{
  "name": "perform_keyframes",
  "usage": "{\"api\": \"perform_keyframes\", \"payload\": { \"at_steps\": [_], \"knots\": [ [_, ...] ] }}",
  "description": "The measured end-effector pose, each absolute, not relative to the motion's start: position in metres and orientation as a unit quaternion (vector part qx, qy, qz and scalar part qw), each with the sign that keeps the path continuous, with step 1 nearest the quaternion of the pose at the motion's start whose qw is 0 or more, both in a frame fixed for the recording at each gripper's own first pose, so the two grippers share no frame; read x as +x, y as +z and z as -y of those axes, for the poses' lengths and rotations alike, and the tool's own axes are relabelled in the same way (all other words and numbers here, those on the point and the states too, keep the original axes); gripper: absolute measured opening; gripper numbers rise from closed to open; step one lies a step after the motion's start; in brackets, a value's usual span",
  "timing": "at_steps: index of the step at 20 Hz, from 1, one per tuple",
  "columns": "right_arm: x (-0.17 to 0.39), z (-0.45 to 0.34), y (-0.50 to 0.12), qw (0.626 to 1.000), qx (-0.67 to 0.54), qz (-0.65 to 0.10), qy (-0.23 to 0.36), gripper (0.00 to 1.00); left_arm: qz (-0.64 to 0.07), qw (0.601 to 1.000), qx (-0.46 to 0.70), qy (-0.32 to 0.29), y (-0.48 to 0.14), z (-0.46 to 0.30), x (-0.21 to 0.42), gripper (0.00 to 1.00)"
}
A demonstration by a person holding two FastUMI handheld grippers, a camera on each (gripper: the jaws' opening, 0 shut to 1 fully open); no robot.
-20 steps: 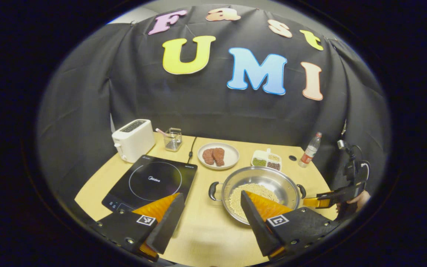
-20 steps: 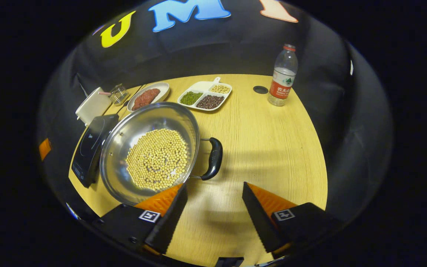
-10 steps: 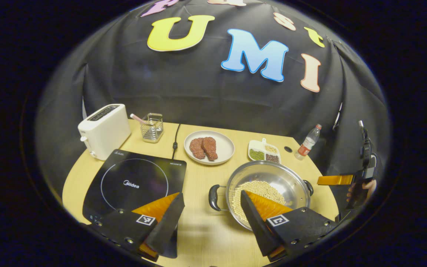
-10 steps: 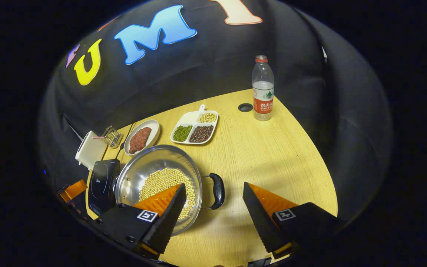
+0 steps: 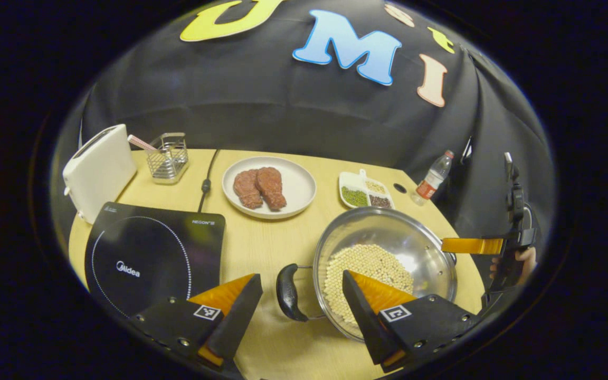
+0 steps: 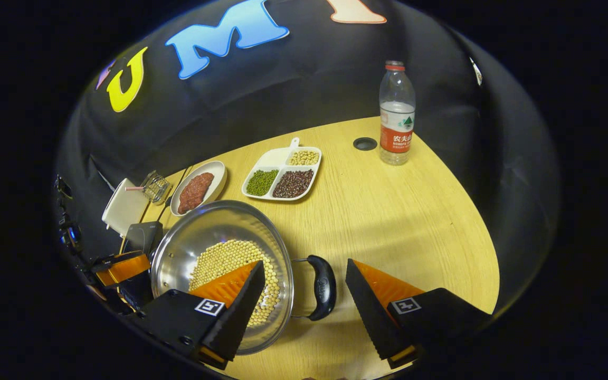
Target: First push the handle of the pot to place it horizontally, then grasp the pot with both hands and set it on the induction cooktop.
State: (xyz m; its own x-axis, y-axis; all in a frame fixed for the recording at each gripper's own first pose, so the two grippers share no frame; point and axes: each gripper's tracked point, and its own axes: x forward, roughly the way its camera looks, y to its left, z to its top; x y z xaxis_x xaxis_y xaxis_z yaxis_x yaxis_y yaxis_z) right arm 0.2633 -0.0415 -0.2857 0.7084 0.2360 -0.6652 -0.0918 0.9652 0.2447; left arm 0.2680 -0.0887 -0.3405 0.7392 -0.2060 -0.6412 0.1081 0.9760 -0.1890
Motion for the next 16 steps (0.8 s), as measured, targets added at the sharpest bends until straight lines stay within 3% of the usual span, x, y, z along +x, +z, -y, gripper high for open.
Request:
{"api": "perform_keyframes", "payload": {
  "at_steps": [1,3,4,5,10,11,12,13,14,15,16],
  "knots": [
    [0.265,0.039,-0.291,0.919,0.094,-0.372,0.090,0.99,-0.354,0.928,-0.077,-0.089,-0.346,0.093,0.270,0.93],
    [0.266,0.033,-0.302,0.916,0.091,-0.379,0.096,0.99,-0.360,0.925,-0.083,-0.089,-0.359,0.092,0.276,0.93],
    [0.266,0.031,-0.307,0.915,0.089,-0.381,0.097,0.94,-0.364,0.923,-0.086,-0.088,-0.364,0.090,0.277,0.93],
    [0.266,0.030,-0.309,0.916,0.089,-0.379,0.098,0.99,-0.366,0.922,-0.092,-0.087,-0.369,0.090,0.277,0.89],
    [0.268,0.028,-0.322,0.917,0.080,-0.377,0.106,0.98,-0.375,0.913,-0.121,-0.110,-0.389,0.099,0.279,0.91],
    [0.268,0.027,-0.324,0.916,0.080,-0.377,0.108,0.91,-0.375,0.911,-0.127,-0.115,-0.391,0.101,0.279,0.71],
    [0.269,0.028,-0.324,0.916,0.083,-0.376,0.108,0.94,-0.376,0.908,-0.136,-0.123,-0.392,0.107,0.277,0.70],
    [0.270,0.026,-0.324,0.916,0.094,-0.375,0.110,0.80,-0.377,0.907,-0.140,-0.126,-0.394,0.109,0.277,0.69],
    [0.270,0.025,-0.323,0.914,0.107,-0.376,0.110,0.86,-0.382,0.907,-0.133,-0.117,-0.398,0.104,0.276,0.69],
    [0.271,0.027,-0.324,0.915,0.105,-0.373,0.109,0.80,-0.382,0.905,-0.142,-0.120,-0.398,0.104,0.277,0.63],
    [0.274,0.034,-0.325,0.920,0.091,-0.367,0.107,0.79,-0.385,0.902,-0.155,-0.121,-0.399,0.107,0.277,0.63]
  ]
}}
